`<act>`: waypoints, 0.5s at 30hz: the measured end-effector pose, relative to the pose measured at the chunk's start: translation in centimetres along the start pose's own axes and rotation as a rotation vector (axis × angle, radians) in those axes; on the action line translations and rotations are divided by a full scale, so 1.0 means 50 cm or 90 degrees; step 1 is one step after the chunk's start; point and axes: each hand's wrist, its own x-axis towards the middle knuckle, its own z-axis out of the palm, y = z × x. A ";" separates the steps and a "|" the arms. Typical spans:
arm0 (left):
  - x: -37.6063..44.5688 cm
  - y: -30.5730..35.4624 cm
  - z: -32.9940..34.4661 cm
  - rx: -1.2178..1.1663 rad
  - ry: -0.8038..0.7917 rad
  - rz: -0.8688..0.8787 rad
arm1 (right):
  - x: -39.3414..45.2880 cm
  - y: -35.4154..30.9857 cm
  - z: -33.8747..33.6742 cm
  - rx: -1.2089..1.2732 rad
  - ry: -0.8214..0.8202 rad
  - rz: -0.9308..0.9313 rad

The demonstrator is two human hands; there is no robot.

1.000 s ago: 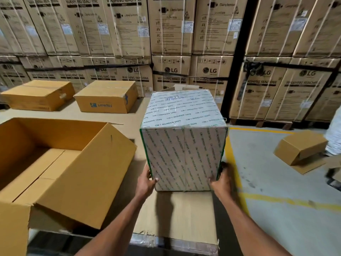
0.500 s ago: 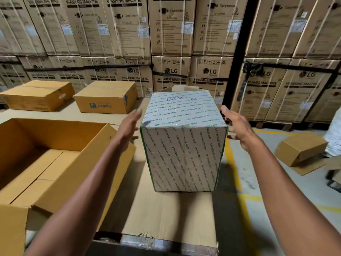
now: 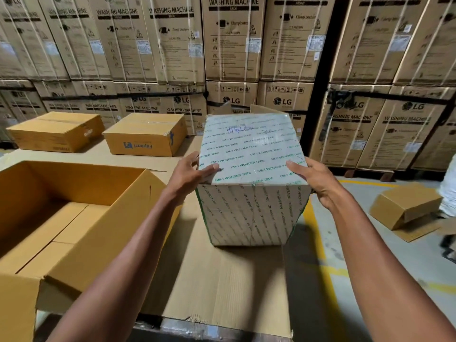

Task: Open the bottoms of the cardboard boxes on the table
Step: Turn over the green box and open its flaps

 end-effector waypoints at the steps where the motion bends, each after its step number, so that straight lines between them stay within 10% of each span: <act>1: -0.006 -0.008 0.004 -0.014 0.015 0.015 | 0.000 0.012 -0.004 0.023 0.006 -0.011; 15: -0.182 -0.309 0.095 0.201 0.159 0.058 | -0.129 0.340 0.081 -0.170 0.173 0.015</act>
